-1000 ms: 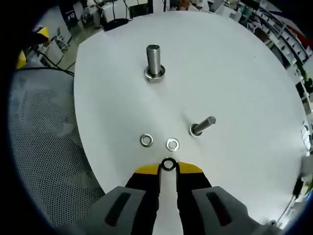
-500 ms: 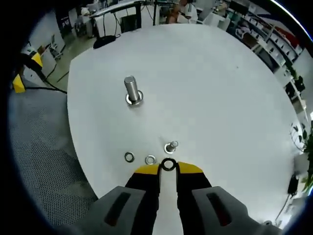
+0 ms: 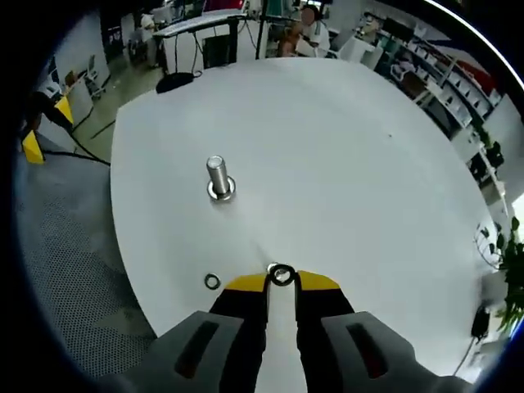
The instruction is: Place the washer onto the threaded stud by aligning its center hole with the stud, sliding it down to the base, and recovering from edge contact or off-axis alignment until the washer reaches the visible bottom stop.
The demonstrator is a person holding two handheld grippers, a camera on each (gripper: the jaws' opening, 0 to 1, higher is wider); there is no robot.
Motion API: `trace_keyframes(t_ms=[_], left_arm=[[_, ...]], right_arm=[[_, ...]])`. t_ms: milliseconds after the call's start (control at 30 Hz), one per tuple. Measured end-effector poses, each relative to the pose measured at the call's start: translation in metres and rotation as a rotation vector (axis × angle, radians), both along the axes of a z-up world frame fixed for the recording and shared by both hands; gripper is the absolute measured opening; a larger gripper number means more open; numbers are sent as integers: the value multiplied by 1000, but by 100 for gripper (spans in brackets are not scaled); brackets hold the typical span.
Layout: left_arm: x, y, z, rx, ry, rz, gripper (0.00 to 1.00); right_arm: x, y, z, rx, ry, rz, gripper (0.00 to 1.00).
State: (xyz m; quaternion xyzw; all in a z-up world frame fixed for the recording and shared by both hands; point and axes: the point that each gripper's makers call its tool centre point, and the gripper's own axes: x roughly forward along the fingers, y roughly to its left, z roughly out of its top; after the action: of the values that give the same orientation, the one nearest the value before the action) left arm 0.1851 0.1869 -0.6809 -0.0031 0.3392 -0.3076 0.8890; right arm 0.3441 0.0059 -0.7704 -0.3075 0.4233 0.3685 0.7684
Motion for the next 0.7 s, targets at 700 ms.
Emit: trace_keyframes(t_ms=[700], left_arm=[[0, -2, 1, -5, -3, -5, 29]], right_arm=[[3, 1, -11, -34, 40, 8, 14]])
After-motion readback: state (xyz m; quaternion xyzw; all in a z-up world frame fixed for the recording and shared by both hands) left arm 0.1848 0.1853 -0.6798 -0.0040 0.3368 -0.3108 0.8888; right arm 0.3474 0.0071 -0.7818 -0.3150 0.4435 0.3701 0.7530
